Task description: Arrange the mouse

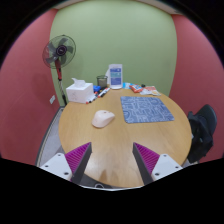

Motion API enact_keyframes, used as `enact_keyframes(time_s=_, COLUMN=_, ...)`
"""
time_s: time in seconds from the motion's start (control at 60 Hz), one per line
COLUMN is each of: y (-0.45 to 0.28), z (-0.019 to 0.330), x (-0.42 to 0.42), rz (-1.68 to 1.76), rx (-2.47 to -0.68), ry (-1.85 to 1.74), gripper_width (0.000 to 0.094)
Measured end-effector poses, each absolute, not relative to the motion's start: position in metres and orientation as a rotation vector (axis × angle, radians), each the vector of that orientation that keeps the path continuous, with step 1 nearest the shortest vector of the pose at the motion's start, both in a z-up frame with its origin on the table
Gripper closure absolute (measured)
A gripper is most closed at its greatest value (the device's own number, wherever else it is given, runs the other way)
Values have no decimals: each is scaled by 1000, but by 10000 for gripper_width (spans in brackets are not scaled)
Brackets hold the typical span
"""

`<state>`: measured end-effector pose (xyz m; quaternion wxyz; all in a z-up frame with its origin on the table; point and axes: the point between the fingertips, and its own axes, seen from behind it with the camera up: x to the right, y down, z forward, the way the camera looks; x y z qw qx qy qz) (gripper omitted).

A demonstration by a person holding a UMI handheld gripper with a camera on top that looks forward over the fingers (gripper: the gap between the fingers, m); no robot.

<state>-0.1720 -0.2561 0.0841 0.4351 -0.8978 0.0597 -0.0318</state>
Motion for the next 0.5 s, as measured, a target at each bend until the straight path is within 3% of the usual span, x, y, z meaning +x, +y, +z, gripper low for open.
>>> enact_keyframes(time_s=0.283, y=-120, z=25, x=-205, rz=-30, rx=-2244, ry=122, gripper_width=93)
enact_keyframes(time_s=0.5, y=-61, z=-2, x=-201, rz=0, rx=-2288, ry=180, gripper_width=95)
